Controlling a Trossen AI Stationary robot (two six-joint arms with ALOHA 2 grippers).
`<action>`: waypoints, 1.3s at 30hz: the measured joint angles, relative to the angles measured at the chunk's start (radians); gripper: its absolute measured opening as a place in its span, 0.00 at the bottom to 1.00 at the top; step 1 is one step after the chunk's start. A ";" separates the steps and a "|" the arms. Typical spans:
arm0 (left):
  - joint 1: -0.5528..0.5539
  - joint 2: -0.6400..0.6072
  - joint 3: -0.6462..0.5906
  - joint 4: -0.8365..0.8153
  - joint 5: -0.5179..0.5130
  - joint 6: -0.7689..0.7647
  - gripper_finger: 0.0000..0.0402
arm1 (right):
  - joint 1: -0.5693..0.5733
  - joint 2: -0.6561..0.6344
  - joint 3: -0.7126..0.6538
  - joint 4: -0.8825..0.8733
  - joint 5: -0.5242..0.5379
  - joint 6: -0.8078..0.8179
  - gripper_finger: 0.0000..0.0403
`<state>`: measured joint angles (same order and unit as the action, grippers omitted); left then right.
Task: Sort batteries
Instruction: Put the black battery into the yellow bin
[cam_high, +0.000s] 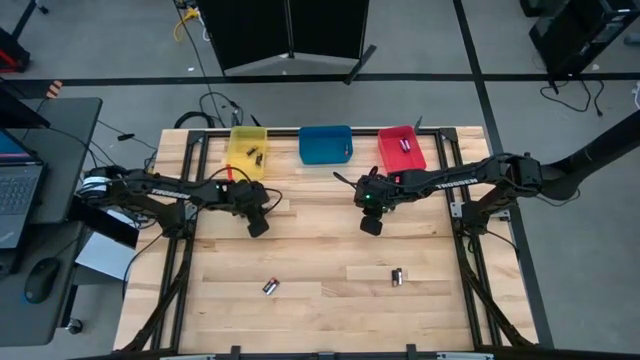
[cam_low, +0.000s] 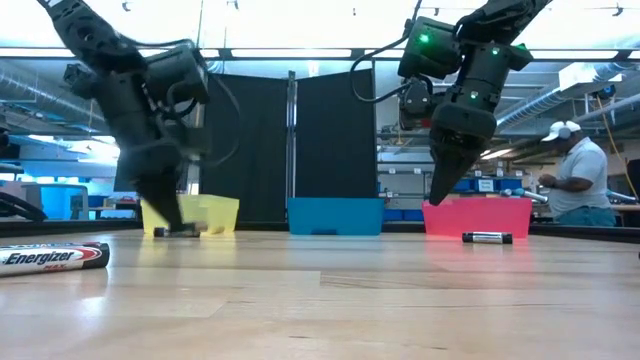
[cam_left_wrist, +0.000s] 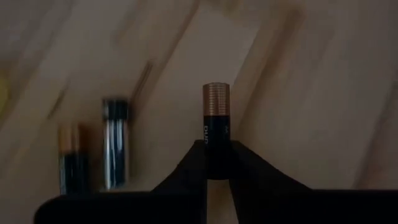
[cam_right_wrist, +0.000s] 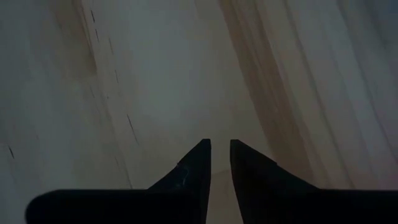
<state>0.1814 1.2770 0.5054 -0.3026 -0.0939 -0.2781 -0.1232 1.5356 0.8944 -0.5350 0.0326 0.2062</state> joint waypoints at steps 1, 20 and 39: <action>0.002 -0.006 0.017 -0.006 0.000 0.001 0.11 | 0.001 0.000 0.000 0.000 0.000 0.000 0.18; 0.519 0.004 0.274 -0.196 -0.099 0.144 0.11 | 0.083 0.000 0.000 0.002 0.000 0.000 0.10; 0.706 0.291 0.347 -0.165 0.029 0.259 0.12 | 0.082 0.000 0.000 0.012 0.001 -0.007 0.06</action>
<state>0.8875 1.5679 0.8528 -0.4679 -0.0651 -0.0187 -0.0414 1.5356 0.8940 -0.5233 0.0340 0.1989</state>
